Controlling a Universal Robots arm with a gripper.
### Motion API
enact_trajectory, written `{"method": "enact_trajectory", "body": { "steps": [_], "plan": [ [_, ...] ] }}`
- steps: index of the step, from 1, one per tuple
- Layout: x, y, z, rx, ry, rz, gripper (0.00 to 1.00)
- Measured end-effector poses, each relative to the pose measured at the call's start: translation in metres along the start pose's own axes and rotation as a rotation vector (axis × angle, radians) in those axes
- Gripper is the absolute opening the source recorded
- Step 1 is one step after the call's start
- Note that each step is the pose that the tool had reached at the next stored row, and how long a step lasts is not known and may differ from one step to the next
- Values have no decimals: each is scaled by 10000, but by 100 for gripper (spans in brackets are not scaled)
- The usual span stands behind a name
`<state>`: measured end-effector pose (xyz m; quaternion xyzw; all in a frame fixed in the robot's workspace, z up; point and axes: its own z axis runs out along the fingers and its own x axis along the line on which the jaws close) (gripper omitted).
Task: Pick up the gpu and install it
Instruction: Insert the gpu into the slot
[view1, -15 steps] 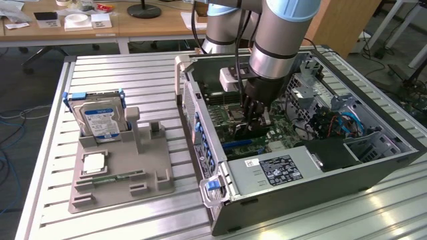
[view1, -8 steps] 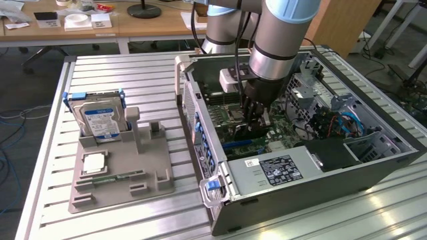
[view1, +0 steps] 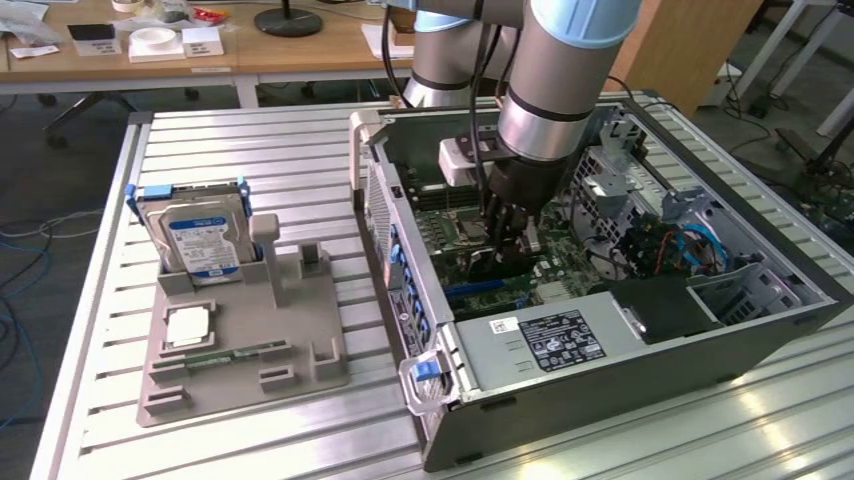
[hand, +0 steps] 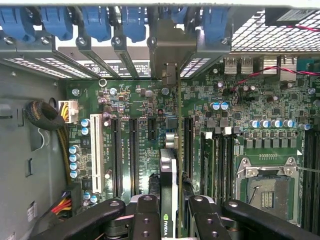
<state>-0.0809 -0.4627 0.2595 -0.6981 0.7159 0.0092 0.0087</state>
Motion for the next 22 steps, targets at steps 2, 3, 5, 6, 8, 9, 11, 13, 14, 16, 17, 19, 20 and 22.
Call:
{"method": "enact_trajectory", "body": {
  "steps": [2, 3, 5, 6, 8, 9, 11, 13, 14, 16, 17, 19, 20, 22],
  "plan": [
    [0, 0, 0, 0, 1, 0, 27],
    [0, 0, 0, 0, 1, 1, 27],
    [-2, 0, 1, 1, -1, 1, 27],
    [-5, 0, 2, 2, -2, 1, 27],
    [-5, 0, 1, 0, -1, -1, 27],
    [-5, 0, 1, 1, -1, 0, 27],
    [-5, 1, 1, 0, 0, 1, 27],
    [-6, 3, 1, 0, 2, 1, 27],
    [-7, 3, 1, 0, 1, 0, 27],
    [-8, 3, 3, 1, -1, -1, 27],
    [-8, 3, 3, 0, 1, 0, 27],
    [-8, 3, 14, 1, -2, 0, 27],
    [-8, 3, 16, 0, 0, 0, 27],
    [-7, 3, 15, -1, 2, 0, 27]
  ]
}}
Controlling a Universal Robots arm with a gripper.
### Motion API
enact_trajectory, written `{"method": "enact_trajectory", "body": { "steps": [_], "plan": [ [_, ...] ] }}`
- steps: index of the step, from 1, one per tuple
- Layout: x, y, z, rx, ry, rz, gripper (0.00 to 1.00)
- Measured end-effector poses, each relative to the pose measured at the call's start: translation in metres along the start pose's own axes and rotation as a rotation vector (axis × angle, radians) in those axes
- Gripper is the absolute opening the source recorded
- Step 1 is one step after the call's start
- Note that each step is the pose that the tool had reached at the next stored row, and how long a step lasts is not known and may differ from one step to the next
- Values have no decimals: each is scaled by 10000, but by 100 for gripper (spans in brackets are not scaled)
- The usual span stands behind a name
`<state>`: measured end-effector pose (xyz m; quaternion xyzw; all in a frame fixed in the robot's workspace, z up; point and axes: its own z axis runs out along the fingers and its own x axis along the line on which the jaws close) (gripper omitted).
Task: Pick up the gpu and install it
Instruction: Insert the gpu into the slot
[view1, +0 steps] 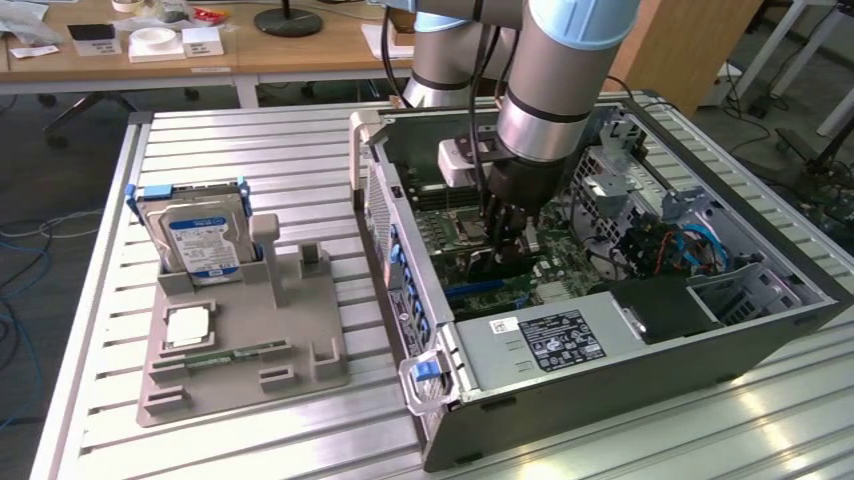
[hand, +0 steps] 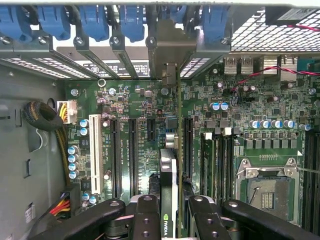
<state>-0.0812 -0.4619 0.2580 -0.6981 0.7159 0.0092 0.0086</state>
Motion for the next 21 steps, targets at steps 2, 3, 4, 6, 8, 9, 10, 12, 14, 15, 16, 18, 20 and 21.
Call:
{"method": "enact_trajectory", "body": {
  "steps": [2, 3, 4, 6, 8, 9, 10, 12, 14, 15, 16, 18, 20, 21],
  "plan": [
    [0, 0, 1, 1, -1, 0, 27],
    [0, 1, 4, 1, -3, 1, 27],
    [0, 1, 7, 2, -4, 0, 27],
    [1, 1, 8, 0, -1, 0, 27],
    [1, 2, 8, 0, 0, 0, 27],
    [1, 2, 8, 0, -1, 0, 27],
    [1, 2, 10, 1, -2, 0, 27],
    [1, 2, 12, 1, -2, 0, 27],
    [1, 2, 13, 0, -1, 1, 27],
    [1, 2, 15, 1, -2, 5, 27],
    [1, 3, 15, 0, -2, 9, 27],
    [4, 5, 16, 1, -1, 22, 27],
    [4, 5, 16, 1, -2, 23, 27],
    [4, 5, 17, 1, -1, 24, 27]
  ]
}}
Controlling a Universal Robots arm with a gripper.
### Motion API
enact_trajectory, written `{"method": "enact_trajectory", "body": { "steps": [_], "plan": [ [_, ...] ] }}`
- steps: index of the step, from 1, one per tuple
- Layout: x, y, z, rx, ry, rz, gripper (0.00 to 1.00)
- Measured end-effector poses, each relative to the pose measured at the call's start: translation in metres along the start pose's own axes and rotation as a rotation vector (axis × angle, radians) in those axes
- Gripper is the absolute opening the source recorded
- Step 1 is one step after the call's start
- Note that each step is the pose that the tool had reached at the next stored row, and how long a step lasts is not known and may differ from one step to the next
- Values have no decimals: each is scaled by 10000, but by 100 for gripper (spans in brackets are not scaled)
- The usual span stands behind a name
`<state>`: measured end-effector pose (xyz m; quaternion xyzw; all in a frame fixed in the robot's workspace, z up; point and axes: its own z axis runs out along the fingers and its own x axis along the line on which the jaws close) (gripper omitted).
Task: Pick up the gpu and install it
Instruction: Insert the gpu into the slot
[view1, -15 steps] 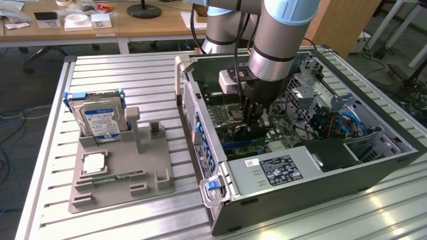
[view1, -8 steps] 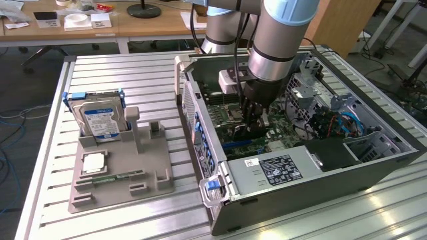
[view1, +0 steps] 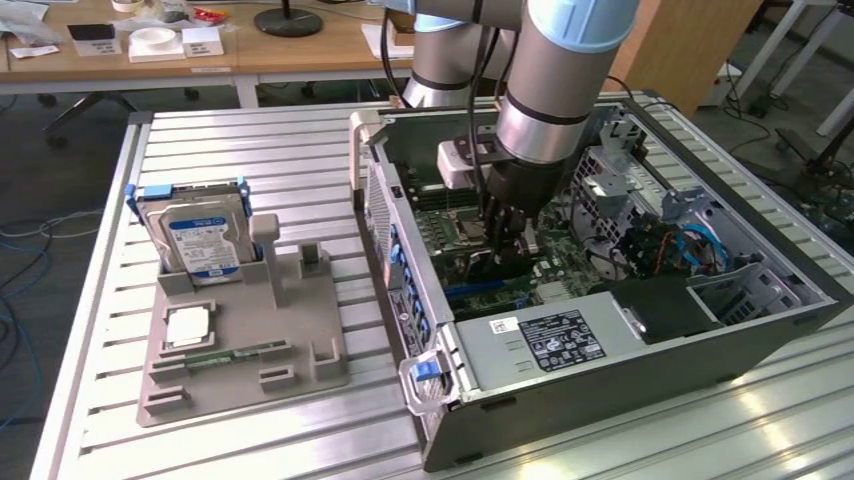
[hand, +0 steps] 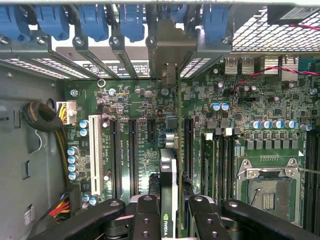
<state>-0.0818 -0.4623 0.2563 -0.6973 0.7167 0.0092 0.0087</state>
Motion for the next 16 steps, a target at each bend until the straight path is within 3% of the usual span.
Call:
{"method": "enact_trajectory", "body": {
  "steps": [16],
  "plan": [
    [0, 0, 33, 2, -3, 17, 27]
  ]
}}
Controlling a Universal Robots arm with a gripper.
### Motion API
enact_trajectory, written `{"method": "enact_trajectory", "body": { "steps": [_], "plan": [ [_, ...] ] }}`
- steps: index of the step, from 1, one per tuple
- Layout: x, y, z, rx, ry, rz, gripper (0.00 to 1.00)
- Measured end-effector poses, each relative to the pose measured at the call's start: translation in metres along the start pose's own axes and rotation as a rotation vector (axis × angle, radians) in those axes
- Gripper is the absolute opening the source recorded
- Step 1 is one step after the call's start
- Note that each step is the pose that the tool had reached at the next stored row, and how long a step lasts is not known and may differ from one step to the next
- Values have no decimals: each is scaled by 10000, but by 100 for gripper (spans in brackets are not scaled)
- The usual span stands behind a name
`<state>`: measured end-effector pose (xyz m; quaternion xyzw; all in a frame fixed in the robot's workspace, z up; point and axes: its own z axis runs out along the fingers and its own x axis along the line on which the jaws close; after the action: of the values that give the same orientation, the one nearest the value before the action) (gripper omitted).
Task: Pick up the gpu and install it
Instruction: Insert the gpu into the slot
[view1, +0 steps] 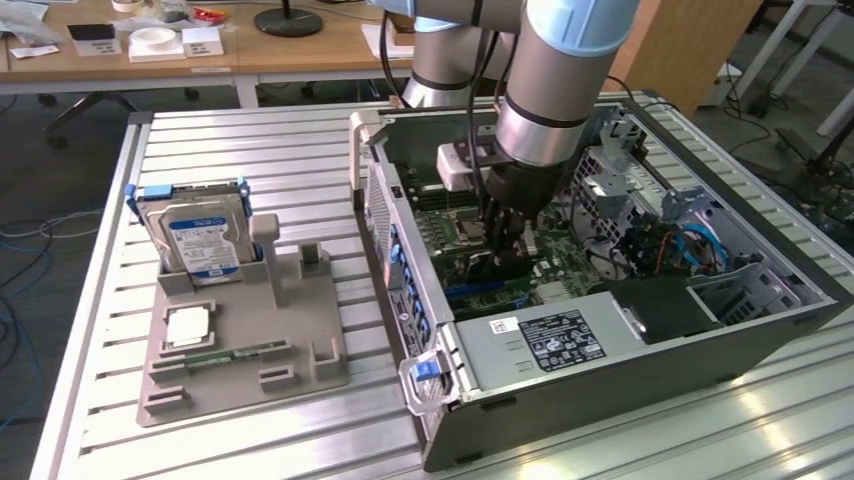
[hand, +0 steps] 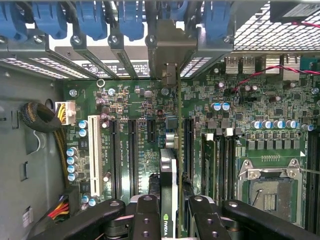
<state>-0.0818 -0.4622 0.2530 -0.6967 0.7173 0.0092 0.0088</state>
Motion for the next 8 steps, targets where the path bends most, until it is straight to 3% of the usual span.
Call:
{"method": "enact_trajectory", "body": {
  "steps": [8],
  "plan": [
    [1, 0, 16, -1, 1, 0, 27]
  ]
}}
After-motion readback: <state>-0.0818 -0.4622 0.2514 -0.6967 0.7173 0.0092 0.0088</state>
